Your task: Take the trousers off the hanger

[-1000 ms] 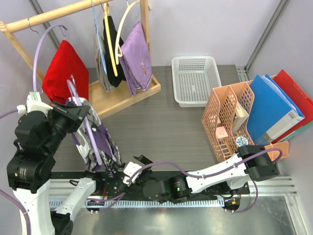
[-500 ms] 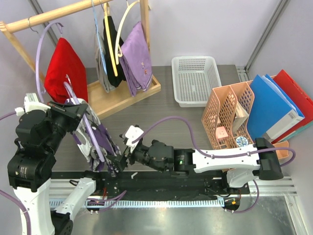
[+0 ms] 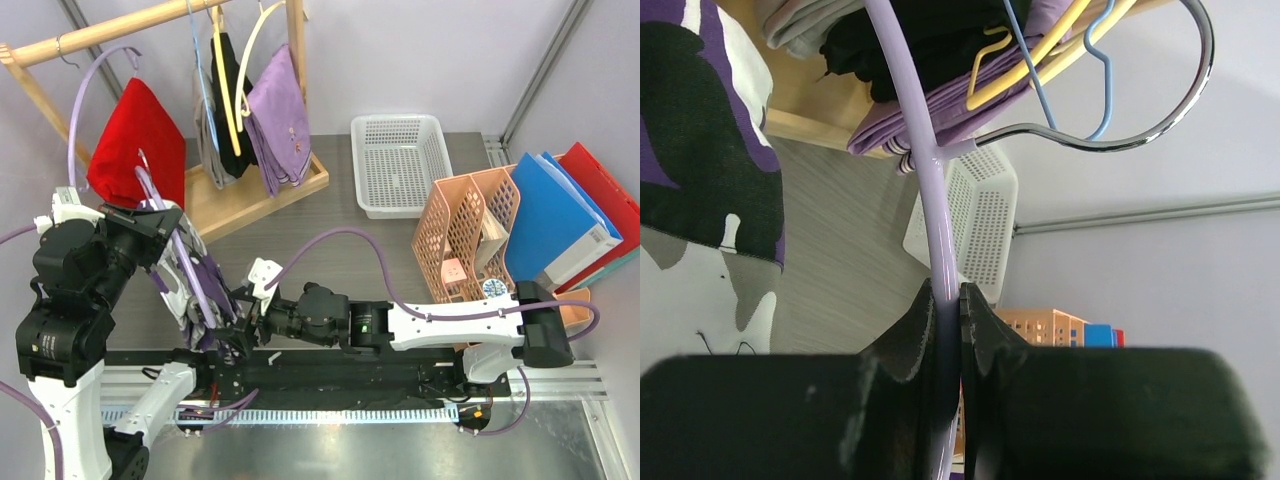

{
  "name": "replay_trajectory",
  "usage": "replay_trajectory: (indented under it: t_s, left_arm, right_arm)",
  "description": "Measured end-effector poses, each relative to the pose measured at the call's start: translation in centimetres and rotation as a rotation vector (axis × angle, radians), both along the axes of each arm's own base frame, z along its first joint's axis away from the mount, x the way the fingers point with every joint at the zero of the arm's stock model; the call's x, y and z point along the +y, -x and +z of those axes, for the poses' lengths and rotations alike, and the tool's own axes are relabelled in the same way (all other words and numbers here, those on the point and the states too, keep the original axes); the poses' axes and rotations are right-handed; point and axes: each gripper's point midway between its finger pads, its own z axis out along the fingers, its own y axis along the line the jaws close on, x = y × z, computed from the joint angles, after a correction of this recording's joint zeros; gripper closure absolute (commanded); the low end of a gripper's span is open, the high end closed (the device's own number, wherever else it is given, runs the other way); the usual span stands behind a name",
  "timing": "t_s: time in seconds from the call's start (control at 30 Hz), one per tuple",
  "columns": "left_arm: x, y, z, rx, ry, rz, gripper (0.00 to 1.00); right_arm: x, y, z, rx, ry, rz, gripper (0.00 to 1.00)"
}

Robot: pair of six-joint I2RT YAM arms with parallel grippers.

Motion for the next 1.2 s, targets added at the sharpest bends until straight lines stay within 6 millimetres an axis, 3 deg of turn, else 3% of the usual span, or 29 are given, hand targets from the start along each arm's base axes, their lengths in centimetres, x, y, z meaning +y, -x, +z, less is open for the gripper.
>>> replay_trajectory:
  t_s: [0.43, 0.8, 1.2]
  left_arm:
    - [-0.6, 0.3, 0.3, -0.009, 0.020, -0.030, 1.00]
    - [-0.5, 0.5, 0.9, -0.039, 0.020, -0.032, 1.00]
    - [-1.3, 1.4, 2.3, -0.063, 0.004, -0.092, 1.00]
  right_arm:
    - [1.0, -3.7, -0.2, 0.010, -0.018, -0.118, 0.19]
    - [1.7, -4.2, 0.0, -0.003, -0.029, -0.127, 0.43]
    - [0.3, -4.7, 1.3, -0.097, -0.013, -0.143, 0.30]
